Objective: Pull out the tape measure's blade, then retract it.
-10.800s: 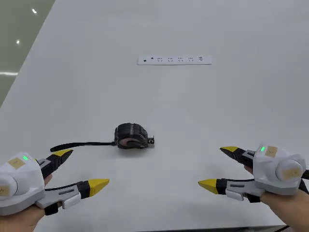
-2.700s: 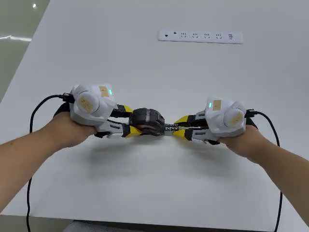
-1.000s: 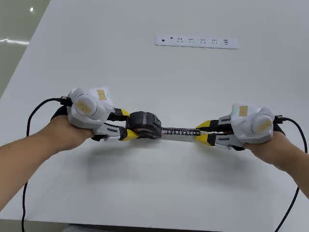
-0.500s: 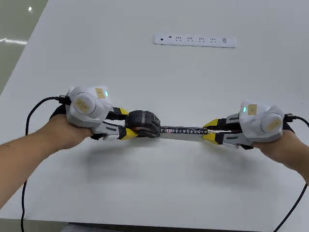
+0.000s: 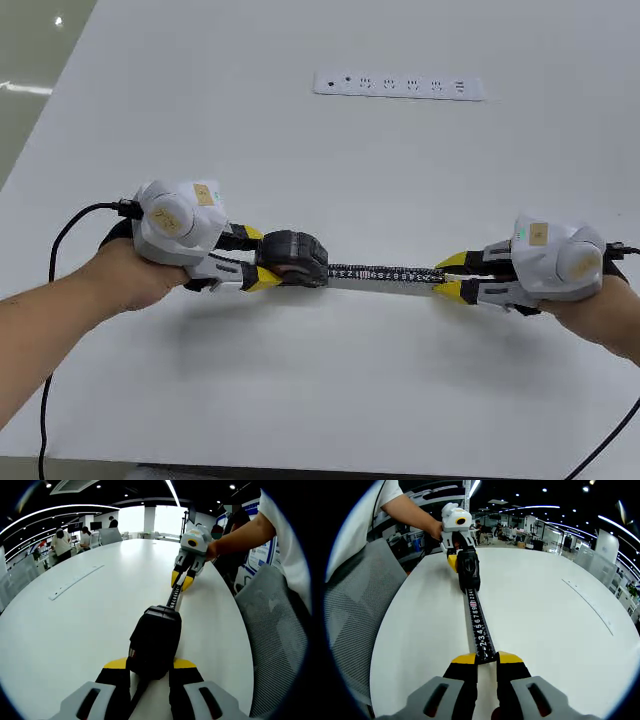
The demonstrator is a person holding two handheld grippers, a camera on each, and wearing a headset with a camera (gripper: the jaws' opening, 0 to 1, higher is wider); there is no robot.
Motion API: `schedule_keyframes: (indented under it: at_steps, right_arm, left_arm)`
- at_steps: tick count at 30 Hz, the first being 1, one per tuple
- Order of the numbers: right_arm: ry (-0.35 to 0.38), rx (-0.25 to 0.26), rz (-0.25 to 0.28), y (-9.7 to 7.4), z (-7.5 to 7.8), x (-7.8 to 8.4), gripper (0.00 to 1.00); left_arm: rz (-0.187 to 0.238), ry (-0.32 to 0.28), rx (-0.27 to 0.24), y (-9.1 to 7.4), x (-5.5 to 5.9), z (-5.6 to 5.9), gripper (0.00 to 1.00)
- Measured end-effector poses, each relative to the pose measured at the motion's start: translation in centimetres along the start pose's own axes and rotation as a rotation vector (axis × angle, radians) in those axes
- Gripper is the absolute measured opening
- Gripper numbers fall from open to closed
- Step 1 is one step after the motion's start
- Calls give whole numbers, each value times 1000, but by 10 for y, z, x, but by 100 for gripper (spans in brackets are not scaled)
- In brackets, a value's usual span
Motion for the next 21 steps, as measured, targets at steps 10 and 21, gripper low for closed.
schedule_keyframes:
  at_steps: [10, 21]
  right_arm:
    - [-3, 10, -20, -9, 5, 8, 9]
    - [-15, 10, -36, -15, 8, 12, 9]
  left_arm:
    - [1, -7, 2, -2, 0, 1, 26]
    - [2, -13, 2, -2, 1, 0, 26]
Point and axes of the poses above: the centre of the closed fingertips' face, and the gripper's own axes: y roughly forward along the fingers, z roughly to its right, x roughly out of its underside, the point moved 3 cm from there along -y, roughly backward along the fingers, and after that the axes turned 7 degrees about y, right-handed, at the moved point
